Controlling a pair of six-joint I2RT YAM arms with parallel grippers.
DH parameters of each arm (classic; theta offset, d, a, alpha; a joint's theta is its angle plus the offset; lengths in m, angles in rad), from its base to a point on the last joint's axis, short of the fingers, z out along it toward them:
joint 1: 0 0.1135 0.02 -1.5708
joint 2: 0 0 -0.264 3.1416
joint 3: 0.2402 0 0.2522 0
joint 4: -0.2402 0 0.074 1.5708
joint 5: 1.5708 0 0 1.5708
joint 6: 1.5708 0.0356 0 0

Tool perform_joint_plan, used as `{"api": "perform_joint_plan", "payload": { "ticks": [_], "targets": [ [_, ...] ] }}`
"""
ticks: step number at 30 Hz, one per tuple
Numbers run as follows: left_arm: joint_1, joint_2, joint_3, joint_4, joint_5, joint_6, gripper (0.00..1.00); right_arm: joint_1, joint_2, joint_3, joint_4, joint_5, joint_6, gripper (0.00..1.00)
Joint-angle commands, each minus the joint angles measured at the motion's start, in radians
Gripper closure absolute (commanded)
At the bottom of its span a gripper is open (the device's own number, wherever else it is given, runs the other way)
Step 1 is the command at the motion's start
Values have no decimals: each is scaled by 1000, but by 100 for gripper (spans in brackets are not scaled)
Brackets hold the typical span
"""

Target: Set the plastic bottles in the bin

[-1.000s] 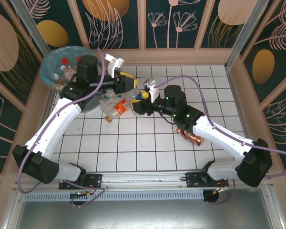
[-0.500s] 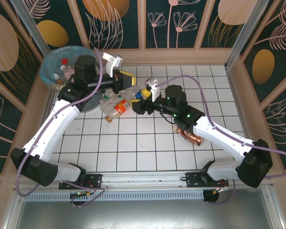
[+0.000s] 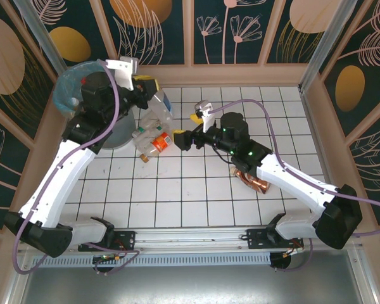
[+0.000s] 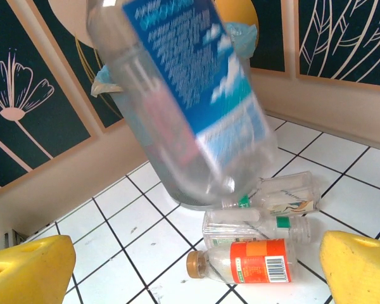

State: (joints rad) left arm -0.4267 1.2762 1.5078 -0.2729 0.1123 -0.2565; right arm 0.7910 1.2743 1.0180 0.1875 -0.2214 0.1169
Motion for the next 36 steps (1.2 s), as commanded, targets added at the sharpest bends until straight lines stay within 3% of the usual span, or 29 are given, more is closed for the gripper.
{"api": "perform_joint_plan", "payload": {
  "ticks": [1,9,12,19,25,36],
  "targets": [
    [15,-18,75,-3,-259,43,100,-4,-4,2,41,28,0,1],
    [89,20,206,-25,-434,143,100,-3,-7,1,35,30,-8,1],
    [141,40,231,-16,-441,147,100,-3,-6,-2,35,30,-12,1],
    [270,115,240,-47,-371,110,100,-1,-2,-1,24,25,-28,1],
    [376,190,164,-36,-242,54,100,0,0,-3,9,30,-39,1],
    [420,260,-29,26,-58,26,100,7,17,-7,-3,28,-22,1]
  ]
}}
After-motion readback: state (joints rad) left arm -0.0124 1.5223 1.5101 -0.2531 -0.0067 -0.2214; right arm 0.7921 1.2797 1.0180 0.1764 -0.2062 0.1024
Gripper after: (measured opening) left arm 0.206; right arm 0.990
